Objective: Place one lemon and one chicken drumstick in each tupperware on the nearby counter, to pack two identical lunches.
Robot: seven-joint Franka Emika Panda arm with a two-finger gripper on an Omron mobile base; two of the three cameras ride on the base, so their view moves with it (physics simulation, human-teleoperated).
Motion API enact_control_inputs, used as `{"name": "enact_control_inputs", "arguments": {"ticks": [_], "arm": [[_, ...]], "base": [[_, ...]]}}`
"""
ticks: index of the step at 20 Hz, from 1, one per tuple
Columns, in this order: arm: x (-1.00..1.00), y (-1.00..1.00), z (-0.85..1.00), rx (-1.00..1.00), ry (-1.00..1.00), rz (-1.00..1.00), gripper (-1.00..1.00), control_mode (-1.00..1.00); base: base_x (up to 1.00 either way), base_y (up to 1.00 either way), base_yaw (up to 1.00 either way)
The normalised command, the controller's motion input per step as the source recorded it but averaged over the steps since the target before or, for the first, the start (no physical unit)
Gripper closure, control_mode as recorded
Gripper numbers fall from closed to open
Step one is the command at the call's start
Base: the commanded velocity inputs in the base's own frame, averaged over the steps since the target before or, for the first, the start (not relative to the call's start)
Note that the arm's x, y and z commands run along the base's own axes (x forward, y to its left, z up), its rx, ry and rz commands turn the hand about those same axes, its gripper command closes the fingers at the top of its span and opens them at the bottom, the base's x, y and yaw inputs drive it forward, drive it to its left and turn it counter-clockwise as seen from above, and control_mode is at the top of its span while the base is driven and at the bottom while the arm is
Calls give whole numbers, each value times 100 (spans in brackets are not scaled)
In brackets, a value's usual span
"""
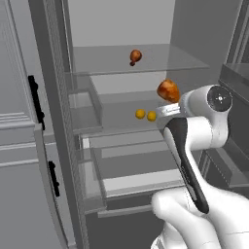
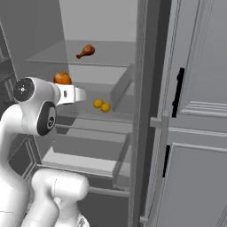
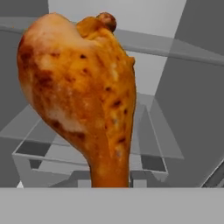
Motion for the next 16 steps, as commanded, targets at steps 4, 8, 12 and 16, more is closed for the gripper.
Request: {"name": "enact_control_inputs", "arguments": {"ticks": [4,8,12,16], "arm": [[0,0,0,0,0,0,100,100],[0,0,0,0,0,0,100,100],[0,0,0,0,0,0,100,100],[0,0,0,0,0,0,100,100]], "base": [[-100,21,0],[-100,25,0],[-100,33,2],[-89,27,10]]}}
